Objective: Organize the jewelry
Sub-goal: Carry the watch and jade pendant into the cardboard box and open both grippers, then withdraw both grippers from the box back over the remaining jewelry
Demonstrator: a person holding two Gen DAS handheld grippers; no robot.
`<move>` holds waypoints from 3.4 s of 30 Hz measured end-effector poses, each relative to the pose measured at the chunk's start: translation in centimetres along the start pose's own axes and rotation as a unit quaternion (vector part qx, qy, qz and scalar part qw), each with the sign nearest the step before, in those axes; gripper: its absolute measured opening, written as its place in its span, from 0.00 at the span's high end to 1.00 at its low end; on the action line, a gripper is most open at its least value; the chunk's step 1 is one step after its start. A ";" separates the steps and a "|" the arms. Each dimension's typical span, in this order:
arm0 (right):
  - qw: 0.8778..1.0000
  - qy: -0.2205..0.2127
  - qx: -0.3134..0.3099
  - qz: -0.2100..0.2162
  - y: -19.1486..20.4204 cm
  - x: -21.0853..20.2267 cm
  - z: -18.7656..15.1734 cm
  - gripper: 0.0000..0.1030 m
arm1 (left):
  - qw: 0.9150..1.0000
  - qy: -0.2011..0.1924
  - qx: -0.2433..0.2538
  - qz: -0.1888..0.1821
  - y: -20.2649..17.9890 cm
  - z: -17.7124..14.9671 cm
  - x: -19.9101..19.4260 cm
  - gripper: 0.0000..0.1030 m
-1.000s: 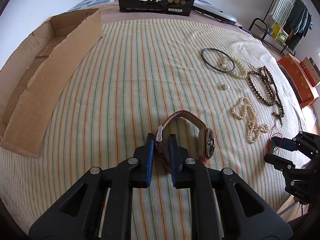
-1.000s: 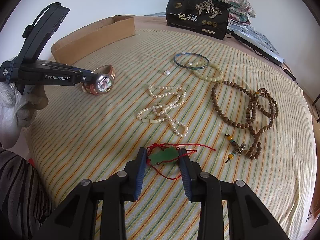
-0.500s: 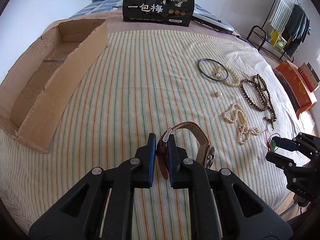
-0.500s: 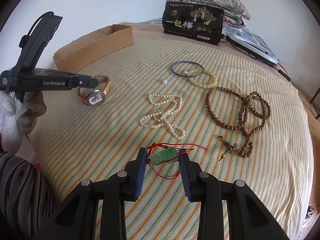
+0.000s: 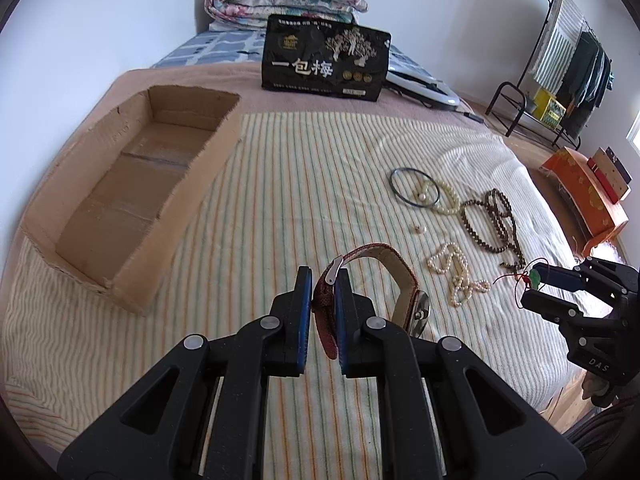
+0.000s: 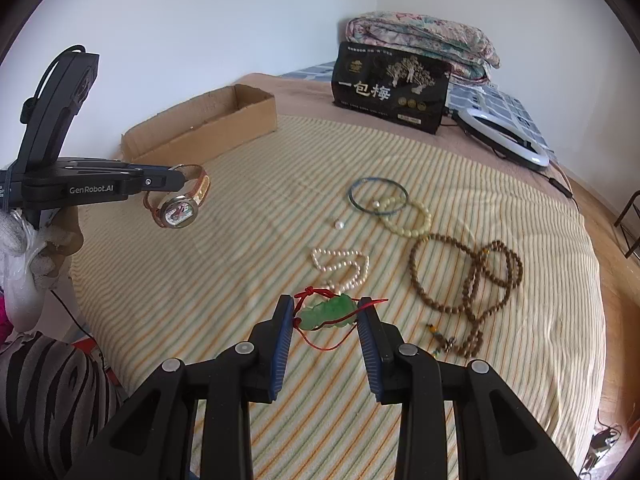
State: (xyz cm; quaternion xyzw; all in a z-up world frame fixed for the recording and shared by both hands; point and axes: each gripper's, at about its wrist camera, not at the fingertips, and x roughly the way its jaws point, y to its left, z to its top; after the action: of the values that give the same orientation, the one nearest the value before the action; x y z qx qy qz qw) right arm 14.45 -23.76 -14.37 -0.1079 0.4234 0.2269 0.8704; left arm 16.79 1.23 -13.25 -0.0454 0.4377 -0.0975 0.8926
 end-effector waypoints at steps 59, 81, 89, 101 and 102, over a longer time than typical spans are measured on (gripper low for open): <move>0.992 -0.036 -0.062 0.102 14.9 17.2 23.6 0.67 | 0.988 -0.034 -0.114 0.094 20.7 3.8 -1.0 0.91; 0.994 -0.059 -0.056 0.077 14.7 13.6 23.0 0.38 | 0.986 -0.058 -0.129 0.093 19.7 3.4 -3.7 0.59; 0.994 -0.074 -0.052 0.061 14.0 10.5 22.0 0.30 | 0.987 -0.072 -0.116 0.089 17.7 3.5 -5.8 0.59; 0.995 -0.095 -0.025 0.016 10.4 4.4 19.4 0.16 | 0.990 -0.087 -0.086 0.068 13.2 3.7 -8.0 0.59; 0.995 -0.094 -0.021 0.012 9.8 3.9 19.0 0.15 | 0.991 -0.087 -0.082 0.064 12.7 3.7 -8.1 0.59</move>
State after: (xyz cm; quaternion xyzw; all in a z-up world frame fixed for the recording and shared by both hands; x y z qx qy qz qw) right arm 24.85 -6.75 -5.63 -0.0996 0.3364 0.2554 0.9009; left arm 16.54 15.34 -6.83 -0.0985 0.3665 0.0008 0.9252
